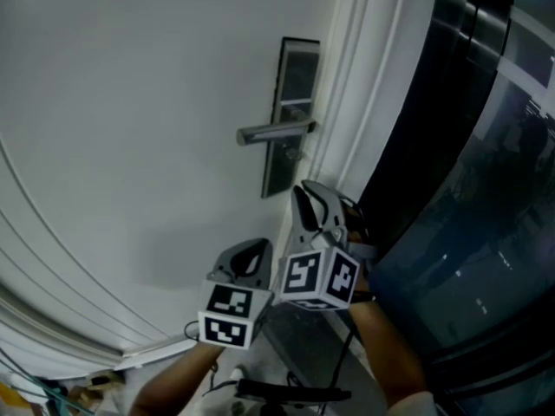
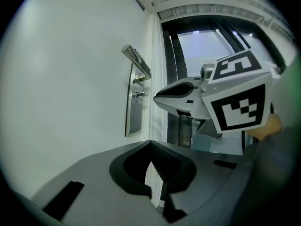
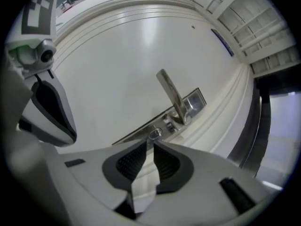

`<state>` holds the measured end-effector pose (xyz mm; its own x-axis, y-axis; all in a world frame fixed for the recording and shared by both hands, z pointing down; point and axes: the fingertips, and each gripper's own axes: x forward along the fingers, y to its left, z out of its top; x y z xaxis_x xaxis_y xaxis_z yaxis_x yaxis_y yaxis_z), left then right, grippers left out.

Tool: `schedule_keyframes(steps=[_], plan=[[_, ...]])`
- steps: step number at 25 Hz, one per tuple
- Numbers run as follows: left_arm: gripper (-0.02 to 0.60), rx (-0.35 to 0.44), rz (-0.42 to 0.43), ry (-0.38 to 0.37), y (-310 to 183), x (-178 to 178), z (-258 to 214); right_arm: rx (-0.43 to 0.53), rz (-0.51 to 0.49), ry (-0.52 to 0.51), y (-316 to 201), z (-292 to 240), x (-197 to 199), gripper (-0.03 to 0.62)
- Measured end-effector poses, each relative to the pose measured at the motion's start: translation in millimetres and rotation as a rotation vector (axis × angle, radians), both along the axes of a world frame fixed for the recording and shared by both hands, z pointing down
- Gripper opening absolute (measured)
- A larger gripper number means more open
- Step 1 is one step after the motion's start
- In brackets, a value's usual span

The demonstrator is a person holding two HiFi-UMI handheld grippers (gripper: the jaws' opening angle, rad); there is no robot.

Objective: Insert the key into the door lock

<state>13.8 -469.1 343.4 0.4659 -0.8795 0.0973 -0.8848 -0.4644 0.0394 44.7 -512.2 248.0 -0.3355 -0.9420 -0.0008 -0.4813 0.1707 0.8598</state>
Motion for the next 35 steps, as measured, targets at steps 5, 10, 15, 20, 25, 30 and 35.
schedule_keyframes(steps=[5, 10, 15, 20, 25, 30, 35], plan=[[0.003, 0.000, 0.005, -0.003, 19.5, 10.6, -0.1, -0.078, -0.021, -0.121, 32.9, 12.6, 10.1, 0.041], [0.003, -0.003, 0.012, -0.016, 45.7, 24.4, 5.1, -0.143, -0.038, -0.220, 66.8, 33.2, 21.7, 0.041], [0.003, -0.021, 0.017, -0.011, 75.5, 37.9, 12.2, -0.246, -0.064, -0.357, 103.2, 58.1, 36.9, 0.038], [0.003, -0.031, 0.005, -0.028, 103.9, 46.0, 19.8, -0.354, -0.087, -0.500, 138.5, 74.7, 48.5, 0.029], [0.003, -0.036, -0.006, -0.032, 127.7, 48.1, 27.3, -0.428, -0.117, -0.585, 168.2, 90.6, 49.3, 0.009], [0.003, -0.029, 0.005, -0.041, 149.9, 47.7, 32.1, -0.462, -0.115, -0.640, 192.6, 101.6, 47.5, 0.008], [0.003, -0.011, 0.012, -0.042, 170.2, 37.4, 32.7, -0.533, -0.124, -0.728, 219.0, 114.2, 33.7, 0.008]])
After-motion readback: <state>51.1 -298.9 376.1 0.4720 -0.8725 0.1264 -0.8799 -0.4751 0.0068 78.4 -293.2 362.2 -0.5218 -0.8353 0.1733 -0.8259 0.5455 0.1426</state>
